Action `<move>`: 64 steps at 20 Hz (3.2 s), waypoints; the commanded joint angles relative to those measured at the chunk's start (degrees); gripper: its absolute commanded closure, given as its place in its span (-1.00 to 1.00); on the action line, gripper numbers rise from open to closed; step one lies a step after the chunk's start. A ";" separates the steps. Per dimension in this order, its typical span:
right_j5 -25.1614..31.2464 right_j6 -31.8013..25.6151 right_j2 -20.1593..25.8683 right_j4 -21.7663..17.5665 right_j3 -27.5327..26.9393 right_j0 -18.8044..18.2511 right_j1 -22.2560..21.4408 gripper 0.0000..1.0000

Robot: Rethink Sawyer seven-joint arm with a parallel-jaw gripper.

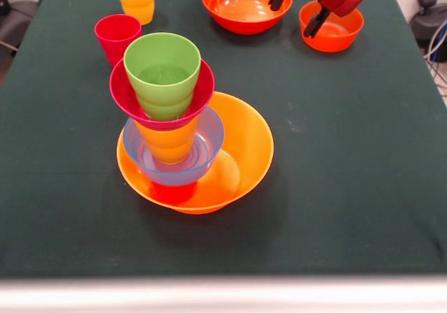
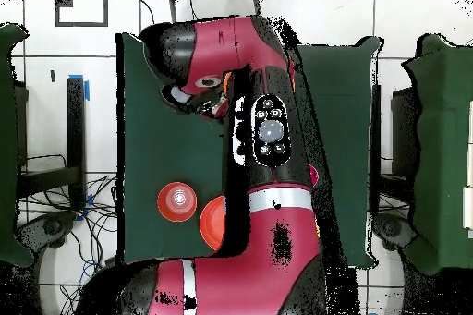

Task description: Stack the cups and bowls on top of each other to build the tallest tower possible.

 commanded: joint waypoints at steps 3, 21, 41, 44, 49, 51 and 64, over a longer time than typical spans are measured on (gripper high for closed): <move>-16.04 -3.12 0.81 0.61 14.08 -0.92 -6.43 -1.00; -29.87 5.44 -3.88 2.92 33.48 4.48 -10.92 -1.00; -40.27 10.54 -8.16 7.47 38.19 9.03 -3.44 -1.00; -40.79 10.93 -9.22 8.00 37.24 10.37 -2.29 -1.00; -41.31 10.88 -10.31 9.38 36.09 11.94 -0.72 -1.00; -40.39 11.09 -11.16 9.93 35.86 13.12 -0.85 -1.00; -38.13 14.01 -16.56 15.99 32.19 20.16 1.15 -1.00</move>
